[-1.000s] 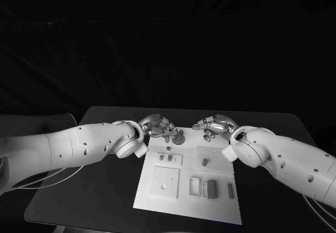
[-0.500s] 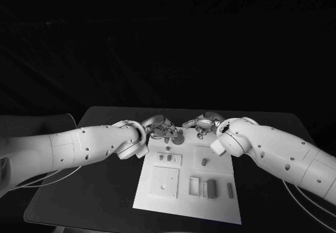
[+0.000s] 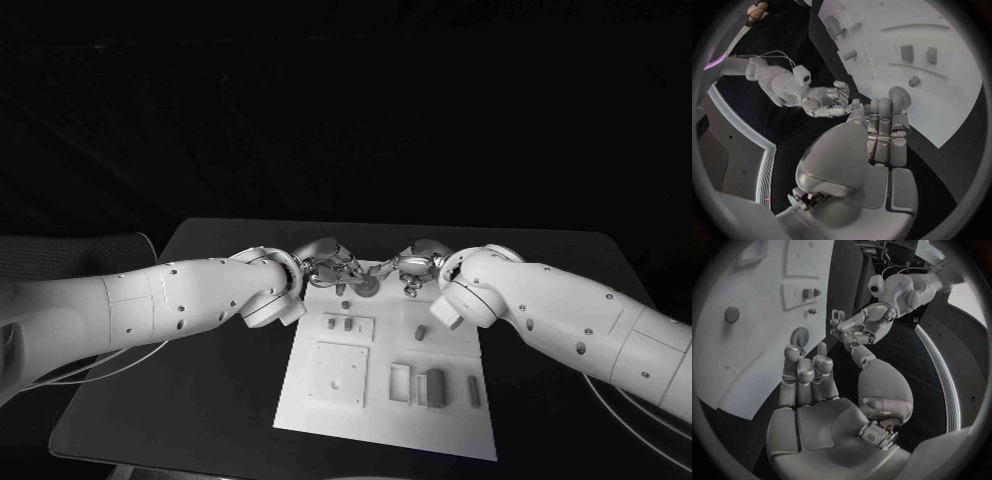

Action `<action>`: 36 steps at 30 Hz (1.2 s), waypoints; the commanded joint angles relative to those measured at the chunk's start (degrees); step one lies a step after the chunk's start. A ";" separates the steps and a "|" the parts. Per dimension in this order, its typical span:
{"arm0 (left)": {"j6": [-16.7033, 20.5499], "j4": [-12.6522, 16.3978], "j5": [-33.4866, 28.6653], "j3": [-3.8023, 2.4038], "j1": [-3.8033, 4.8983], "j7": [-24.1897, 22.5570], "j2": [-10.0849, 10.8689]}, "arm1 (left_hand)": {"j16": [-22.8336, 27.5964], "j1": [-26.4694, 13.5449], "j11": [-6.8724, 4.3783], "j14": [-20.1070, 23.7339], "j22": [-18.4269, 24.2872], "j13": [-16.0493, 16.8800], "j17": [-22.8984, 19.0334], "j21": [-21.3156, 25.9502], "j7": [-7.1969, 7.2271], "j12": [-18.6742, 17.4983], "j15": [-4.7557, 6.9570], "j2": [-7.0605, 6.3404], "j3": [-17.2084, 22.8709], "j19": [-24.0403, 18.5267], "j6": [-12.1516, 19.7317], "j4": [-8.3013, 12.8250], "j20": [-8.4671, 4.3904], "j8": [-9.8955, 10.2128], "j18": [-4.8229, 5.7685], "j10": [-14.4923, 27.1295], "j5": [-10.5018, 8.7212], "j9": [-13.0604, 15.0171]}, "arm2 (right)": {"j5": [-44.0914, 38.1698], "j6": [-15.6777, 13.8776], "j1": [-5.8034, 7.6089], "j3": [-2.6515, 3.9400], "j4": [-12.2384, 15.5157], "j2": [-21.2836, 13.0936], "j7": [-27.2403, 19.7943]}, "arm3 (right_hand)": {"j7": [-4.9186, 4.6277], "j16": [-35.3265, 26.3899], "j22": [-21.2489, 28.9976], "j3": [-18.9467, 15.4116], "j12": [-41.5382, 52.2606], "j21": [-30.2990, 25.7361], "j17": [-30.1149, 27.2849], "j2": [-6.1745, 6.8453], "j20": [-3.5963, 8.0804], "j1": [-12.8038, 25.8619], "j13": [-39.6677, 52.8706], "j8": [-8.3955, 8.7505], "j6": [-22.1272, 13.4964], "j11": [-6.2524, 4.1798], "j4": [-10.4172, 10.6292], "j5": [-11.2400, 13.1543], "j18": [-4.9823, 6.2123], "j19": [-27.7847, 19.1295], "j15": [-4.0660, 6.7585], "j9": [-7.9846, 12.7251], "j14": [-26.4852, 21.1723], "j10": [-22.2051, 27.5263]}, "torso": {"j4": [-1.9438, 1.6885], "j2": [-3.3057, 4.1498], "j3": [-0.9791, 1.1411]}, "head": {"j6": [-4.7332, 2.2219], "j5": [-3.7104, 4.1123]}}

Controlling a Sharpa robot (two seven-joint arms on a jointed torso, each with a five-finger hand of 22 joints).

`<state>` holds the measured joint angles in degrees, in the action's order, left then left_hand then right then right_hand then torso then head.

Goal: Assemble the parts on the task board

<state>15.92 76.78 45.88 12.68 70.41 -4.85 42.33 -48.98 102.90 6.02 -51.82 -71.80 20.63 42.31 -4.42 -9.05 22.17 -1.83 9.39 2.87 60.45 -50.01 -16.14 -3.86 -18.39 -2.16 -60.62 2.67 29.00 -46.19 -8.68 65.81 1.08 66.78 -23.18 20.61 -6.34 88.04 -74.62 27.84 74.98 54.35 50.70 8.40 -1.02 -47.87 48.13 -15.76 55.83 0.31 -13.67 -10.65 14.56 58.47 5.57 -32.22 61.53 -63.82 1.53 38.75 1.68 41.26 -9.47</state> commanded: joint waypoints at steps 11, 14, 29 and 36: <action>0.04 0.57 0.69 -0.04 0.08 1.59 -0.52 | -0.06 -0.02 -1.19 -0.84 -0.06 -0.07 -0.12 -0.28 -0.05 -0.03 0.27 0.71 0.12 0.52 -0.54 -0.35 0.04 0.03 -0.91 -1.57 0.17 0.10 | -2.47 0.67 0.17 -0.17 -0.03 1.78 0.43 | 0.23 -0.31 0.09 -0.20 -0.29 -0.20 -0.03 0.43 0.38 1.04 -0.03 -0.64 0.44 -0.60 0.50 0.05 0.44 0.17 0.49 -0.45 0.01 0.08 | 0.02 0.00 0.08 | 0.05 0.09; -0.38 0.63 1.01 -0.04 0.08 1.88 -0.57 | -0.06 -0.04 -1.19 -0.85 -0.07 -0.08 -0.12 -0.28 -0.05 -0.04 0.28 0.69 0.14 0.53 -0.54 -0.35 0.03 0.04 -0.91 -1.58 0.17 0.10 | -2.48 -0.05 0.17 -0.17 0.03 1.97 0.37 | 0.25 -0.30 0.08 -0.25 -0.26 -0.19 -0.03 0.51 0.39 1.17 -0.02 -0.65 0.42 -0.61 0.56 0.06 0.44 0.19 0.51 -0.52 0.01 0.07 | 0.03 0.02 0.05 | -0.02 0.13; -0.70 0.95 1.62 -0.04 0.08 2.33 -0.76 | -0.03 -0.07 -1.22 -0.85 -0.09 -0.12 -0.16 -0.28 -0.02 -0.06 0.29 0.61 0.25 0.56 -0.60 -0.32 -0.02 0.04 -0.90 -1.65 0.17 0.12 | -3.18 -0.59 0.18 -0.17 -0.71 2.68 0.53 | 0.22 -0.27 0.10 -0.38 -0.16 -0.20 -0.03 0.63 0.49 1.69 0.03 -0.59 0.10 -0.60 0.88 0.06 0.44 0.27 0.55 -0.76 0.04 0.07 | 0.02 0.00 0.03 | 0.09 0.07; -0.72 1.16 1.80 -0.04 0.08 2.44 -0.86 | -0.02 -0.07 -1.22 -0.85 -0.10 -0.13 -0.16 -0.28 -0.01 -0.07 0.30 0.58 0.29 0.58 -0.61 -0.31 -0.03 0.05 -0.89 -1.67 0.17 0.12 | -3.50 -0.33 0.18 -0.19 -1.13 3.14 0.60 | 0.25 -0.26 0.11 -0.10 -0.11 -0.21 -0.03 0.05 0.59 1.41 0.06 -0.67 0.07 -0.62 0.88 0.00 0.44 0.29 0.57 -0.99 0.03 0.11 | -0.01 0.01 0.04 | 0.11 0.09</action>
<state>15.71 77.74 47.28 12.69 70.42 -2.38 41.64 -48.98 102.76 5.78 -52.03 -71.84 20.47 42.21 -4.42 -9.09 21.91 -1.62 9.26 2.78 60.83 -50.35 -16.56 -3.88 -18.01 -2.16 -60.84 2.66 29.03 -48.83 -9.33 65.98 0.91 65.68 -20.18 21.23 -6.03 88.04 -74.57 27.52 74.99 54.34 50.71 8.81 -0.83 -46.53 48.14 -16.21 56.03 -0.01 -13.03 -10.65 14.22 58.67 5.63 -33.17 61.65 -63.71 1.53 38.76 1.71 41.35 -9.39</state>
